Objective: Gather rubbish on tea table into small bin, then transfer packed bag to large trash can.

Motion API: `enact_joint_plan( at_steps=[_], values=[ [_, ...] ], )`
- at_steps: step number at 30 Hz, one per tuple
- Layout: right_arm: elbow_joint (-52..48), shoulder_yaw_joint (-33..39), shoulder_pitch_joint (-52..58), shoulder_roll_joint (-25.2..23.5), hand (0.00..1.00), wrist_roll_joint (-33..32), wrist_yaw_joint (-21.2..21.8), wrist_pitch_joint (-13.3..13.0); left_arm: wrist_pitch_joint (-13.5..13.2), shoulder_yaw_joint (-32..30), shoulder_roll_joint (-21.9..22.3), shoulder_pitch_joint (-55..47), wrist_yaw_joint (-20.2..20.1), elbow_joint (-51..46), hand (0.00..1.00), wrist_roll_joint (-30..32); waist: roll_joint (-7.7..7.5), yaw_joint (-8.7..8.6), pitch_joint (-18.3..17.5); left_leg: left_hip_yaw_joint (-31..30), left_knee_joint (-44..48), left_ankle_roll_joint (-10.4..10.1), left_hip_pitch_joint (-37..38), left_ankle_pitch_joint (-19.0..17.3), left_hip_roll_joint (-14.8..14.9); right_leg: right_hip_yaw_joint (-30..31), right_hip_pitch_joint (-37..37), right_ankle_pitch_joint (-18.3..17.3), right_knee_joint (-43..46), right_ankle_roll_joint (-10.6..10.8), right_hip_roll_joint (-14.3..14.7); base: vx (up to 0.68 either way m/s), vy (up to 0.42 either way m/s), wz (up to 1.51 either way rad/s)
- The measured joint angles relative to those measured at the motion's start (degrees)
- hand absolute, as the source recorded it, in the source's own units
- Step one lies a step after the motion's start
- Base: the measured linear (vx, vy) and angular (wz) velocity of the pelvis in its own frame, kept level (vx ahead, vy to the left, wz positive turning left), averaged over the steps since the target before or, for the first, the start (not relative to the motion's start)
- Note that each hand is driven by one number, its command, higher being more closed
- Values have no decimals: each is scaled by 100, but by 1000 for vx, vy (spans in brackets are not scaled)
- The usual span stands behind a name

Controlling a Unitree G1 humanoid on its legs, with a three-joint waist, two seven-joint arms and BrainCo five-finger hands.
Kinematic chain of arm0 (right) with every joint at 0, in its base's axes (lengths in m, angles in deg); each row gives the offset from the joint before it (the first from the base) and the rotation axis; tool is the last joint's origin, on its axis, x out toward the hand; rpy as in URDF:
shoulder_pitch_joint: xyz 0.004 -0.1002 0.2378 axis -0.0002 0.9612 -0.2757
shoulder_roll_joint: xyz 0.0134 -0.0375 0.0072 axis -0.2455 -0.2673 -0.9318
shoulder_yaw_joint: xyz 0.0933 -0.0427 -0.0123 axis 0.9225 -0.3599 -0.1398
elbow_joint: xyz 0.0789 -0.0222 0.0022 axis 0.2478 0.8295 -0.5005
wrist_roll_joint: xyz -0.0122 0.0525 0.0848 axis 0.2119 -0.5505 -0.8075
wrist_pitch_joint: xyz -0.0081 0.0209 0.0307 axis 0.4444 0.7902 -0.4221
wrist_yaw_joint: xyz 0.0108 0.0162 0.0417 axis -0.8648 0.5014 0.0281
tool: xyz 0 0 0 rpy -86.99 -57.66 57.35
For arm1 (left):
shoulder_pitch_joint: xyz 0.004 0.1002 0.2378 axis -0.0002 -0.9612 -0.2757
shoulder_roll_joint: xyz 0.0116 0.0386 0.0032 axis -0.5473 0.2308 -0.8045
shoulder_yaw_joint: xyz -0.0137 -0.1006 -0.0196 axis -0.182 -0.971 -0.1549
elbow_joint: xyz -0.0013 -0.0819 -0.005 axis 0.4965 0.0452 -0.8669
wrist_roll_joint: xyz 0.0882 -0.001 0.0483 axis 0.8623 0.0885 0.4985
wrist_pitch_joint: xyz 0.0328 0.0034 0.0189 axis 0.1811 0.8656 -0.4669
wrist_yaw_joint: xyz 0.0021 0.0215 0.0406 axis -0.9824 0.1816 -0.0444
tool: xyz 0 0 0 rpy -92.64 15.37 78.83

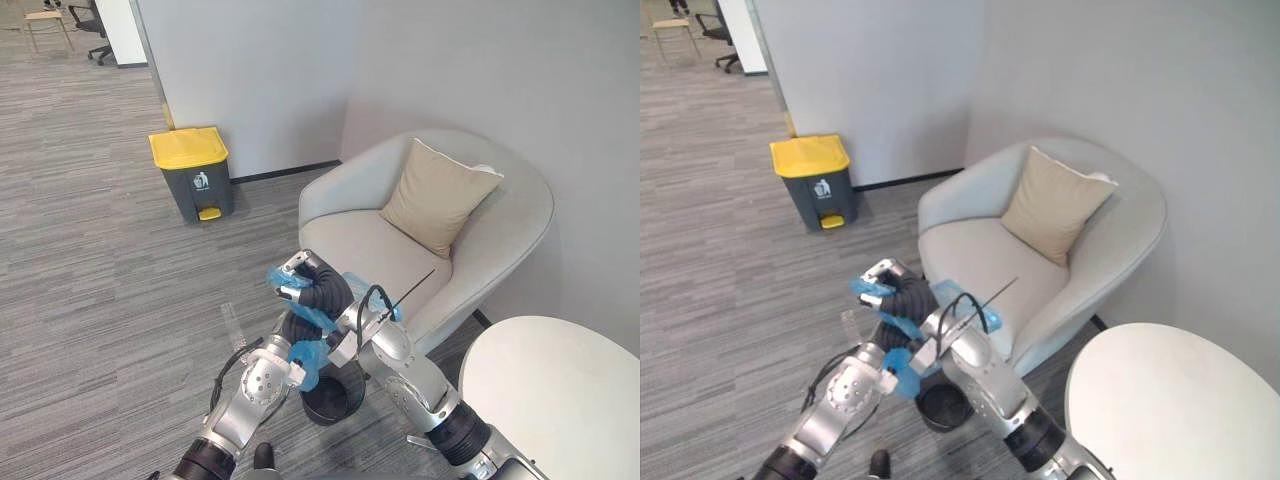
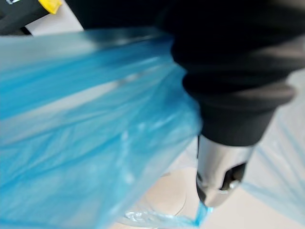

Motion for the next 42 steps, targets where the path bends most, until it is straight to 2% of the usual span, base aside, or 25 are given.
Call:
enact_joint_plan(
  at_steps=[8,9,13,17,20,26,31,32,42],
  values=[
    [-4,-29,-3,-183,100,-6,-31,17,4,-1,3,-121,30,32,0,2,-3,15,-2,-1,0,-3,-1,5,-1,1,7,17,-21,27,2,0,0,0],
    [-4,-62,-15,-183,100,-7,-31,17,5,-2,3,-122,41,52,100,2,-3,16,-2,-2,0,-3,0,5,-2,1,8,17,-22,27,2,0,0,0],
    [-4,-280,-28,-188,100,-24,-35,41,-33,1,76,-139,110,462,100,1,-3,10,-2,-10,1,-27,-1,-13,39,3,39,33,-75,20,-6,0,0,0],
    [-1,-549,-25,-178,100,-48,-114,111,239,98,263,100,301,1061,100,173,-7,0,-2,-9,1,-42,-5,-22,84,12,41,32,-102,6,31,0,0,0],
    [-2,-572,-25,-179,100,-222,-114,107,293,122,271,327,419,1231,100,162,-7,-33,-2,-5,1,-57,-5,-25,104,21,40,32,-112,5,55,0,0,0],
    [-2,-563,9,-180,100,-459,-110,79,297,111,282,392,479,1234,100,-114,-8,-69,-1,1,2,-72,-36,-32,96,30,45,45,-195,-12,57,39,-6,0],
    [-2,-371,281,-212,100,-415,-37,8,357,61,293,387,469,1233,100,-359,-8,-71,1,-2,2,-68,-50,-31,81,28,49,74,-195,-55,59,53,-7,1],
    [-2,-324,316,-218,0,-385,-36,-4,377,57,296,385,469,1233,100,-387,-7,-72,2,-2,2,-68,-51,-31,79,28,49,73,-195,-54,59,39,-4,0],
    [119,358,828,-134,0,1222,-117,-154,396,-392,433,93,457,855,100,-630,-18,-101,38,-15,1,-64,-91,-40,79,11,44,3,-188,-3,53,8,0,0]
  ],
)
